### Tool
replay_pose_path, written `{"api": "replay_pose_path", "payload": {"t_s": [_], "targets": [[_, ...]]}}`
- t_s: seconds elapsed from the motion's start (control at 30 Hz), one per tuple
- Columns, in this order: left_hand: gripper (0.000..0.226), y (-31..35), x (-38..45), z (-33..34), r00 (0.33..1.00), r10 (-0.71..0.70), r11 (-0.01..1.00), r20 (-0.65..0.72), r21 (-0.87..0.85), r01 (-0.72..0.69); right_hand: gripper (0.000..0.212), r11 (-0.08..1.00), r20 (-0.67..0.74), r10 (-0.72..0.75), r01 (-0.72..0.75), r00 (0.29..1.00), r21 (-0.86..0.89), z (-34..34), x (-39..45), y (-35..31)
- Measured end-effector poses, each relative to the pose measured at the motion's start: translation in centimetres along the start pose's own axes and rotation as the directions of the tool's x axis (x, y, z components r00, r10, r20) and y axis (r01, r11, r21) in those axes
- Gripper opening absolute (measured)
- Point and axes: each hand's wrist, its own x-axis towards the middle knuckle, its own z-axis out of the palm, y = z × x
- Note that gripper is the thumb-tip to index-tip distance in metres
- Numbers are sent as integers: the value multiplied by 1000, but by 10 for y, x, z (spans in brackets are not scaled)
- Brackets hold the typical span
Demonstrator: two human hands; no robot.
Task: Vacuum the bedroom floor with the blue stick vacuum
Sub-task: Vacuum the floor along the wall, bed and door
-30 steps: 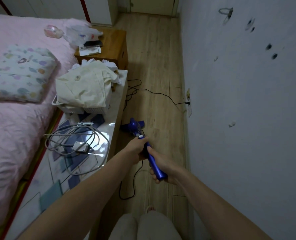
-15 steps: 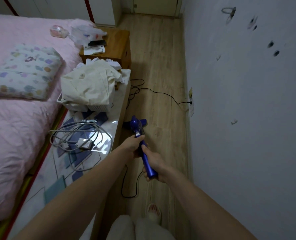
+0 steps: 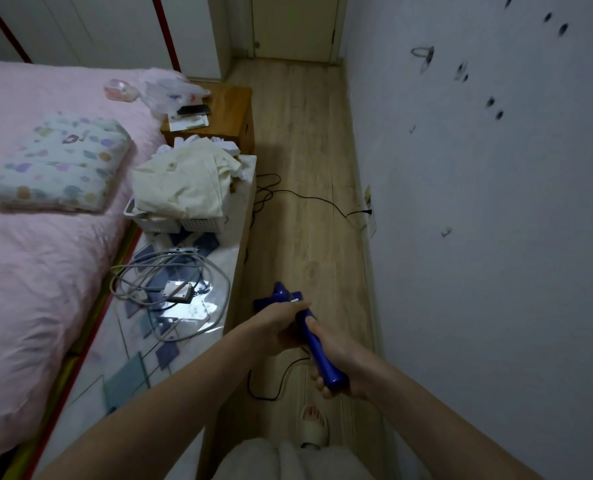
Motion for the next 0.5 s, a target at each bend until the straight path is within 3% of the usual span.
{"api": "replay_pose_path", "payload": {"t_s": [0.3, 0.5], "targets": [[45, -36, -30, -19, 999, -34, 997, 18, 71, 32, 63, 992, -84, -25, 35, 996, 121, 48, -31, 39], [41, -40, -29, -33, 1000, 24, 996, -16, 86, -22, 62, 975, -80, -60, 76, 995, 209, 72, -17, 46]]}}
